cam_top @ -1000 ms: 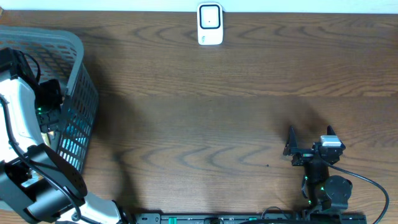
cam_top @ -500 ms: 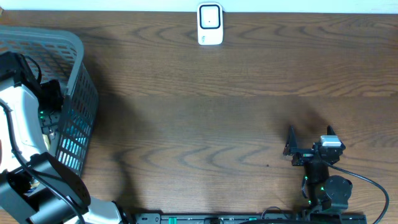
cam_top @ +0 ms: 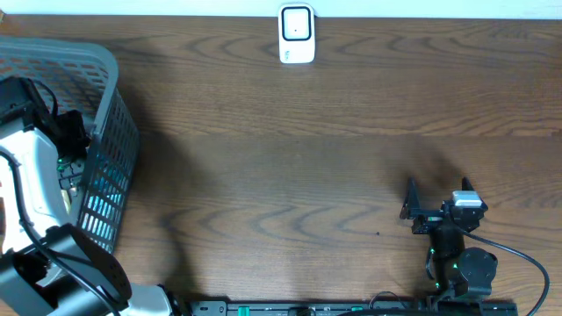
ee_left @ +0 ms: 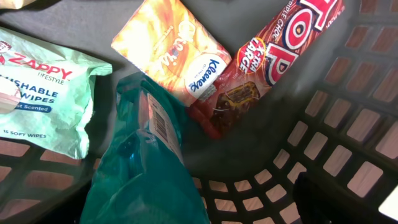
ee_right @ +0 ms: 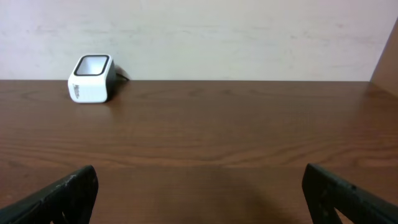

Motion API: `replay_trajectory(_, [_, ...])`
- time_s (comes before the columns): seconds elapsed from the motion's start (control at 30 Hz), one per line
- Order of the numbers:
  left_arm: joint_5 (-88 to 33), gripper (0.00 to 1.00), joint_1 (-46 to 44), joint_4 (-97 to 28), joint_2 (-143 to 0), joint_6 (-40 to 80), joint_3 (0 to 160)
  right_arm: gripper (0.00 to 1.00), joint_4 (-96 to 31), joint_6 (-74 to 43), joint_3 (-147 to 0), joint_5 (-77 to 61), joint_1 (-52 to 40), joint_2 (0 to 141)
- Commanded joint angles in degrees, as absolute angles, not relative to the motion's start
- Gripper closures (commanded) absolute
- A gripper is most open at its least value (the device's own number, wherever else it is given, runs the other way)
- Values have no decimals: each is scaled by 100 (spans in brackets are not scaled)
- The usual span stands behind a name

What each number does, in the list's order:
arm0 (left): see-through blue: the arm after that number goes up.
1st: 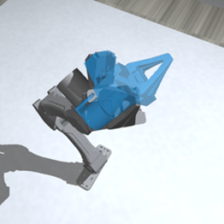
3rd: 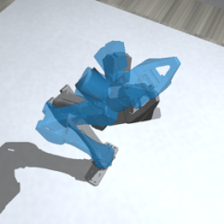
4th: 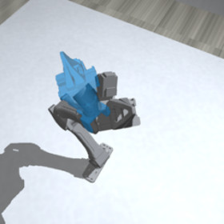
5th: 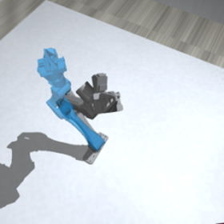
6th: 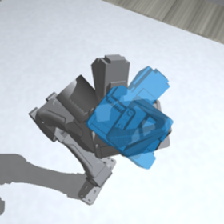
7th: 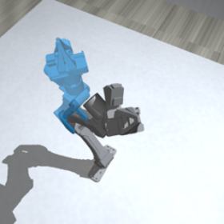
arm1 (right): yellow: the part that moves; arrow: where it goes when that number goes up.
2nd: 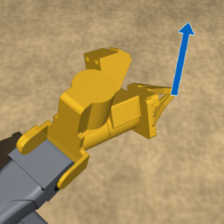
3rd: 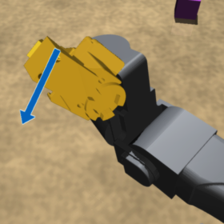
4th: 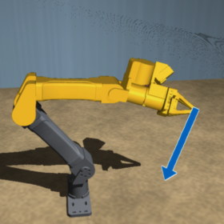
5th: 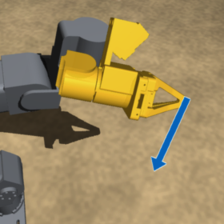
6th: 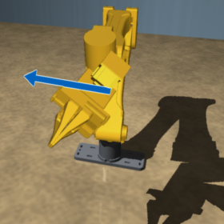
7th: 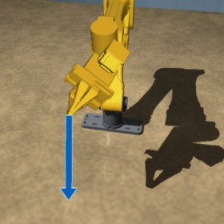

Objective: Scan the item barcode
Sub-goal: 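Lower the left gripper and grasp the teal Listerine bottle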

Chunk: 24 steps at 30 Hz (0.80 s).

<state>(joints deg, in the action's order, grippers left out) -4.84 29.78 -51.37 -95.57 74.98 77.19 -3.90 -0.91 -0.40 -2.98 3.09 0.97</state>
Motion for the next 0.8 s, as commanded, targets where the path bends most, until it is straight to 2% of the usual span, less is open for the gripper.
replay_trajectory(0.0, [-167,6,2976,-5271,-10300,7424,6737,1,-412,-167,-32,-272,329,75])
replay_trajectory(0.13, [-237,7,2976,-5286,-10300,7422,6582,1,-412,-167,-32,-272,329,75])
replay_trajectory(0.17, [-242,15,2976,-5406,-10300,7419,6578,1,-412,-167,-32,-272,329,75])
replay_trajectory(0.27, [-237,28,2976,-5557,-10300,7419,6578,1,-412,-167,-32,-272,329,75])
replay_trajectory(0.3, [-239,38,2976,-5599,-10300,7422,6578,1,-412,-167,-32,-272,329,75])
replay_trajectory(0.4, [-239,48,2976,-5677,-10300,7422,6578,1,-412,-167,-32,-272,329,75])
replay_trajectory(0.57, [-239,57,2982,-5695,-10296,7393,6626,1,-410,-167,-32,-272,329,75])
replay_trajectory(0.77, [-239,57,2982,-5693,-10202,7321,6667,1,-412,-167,-32,-272,329,75])
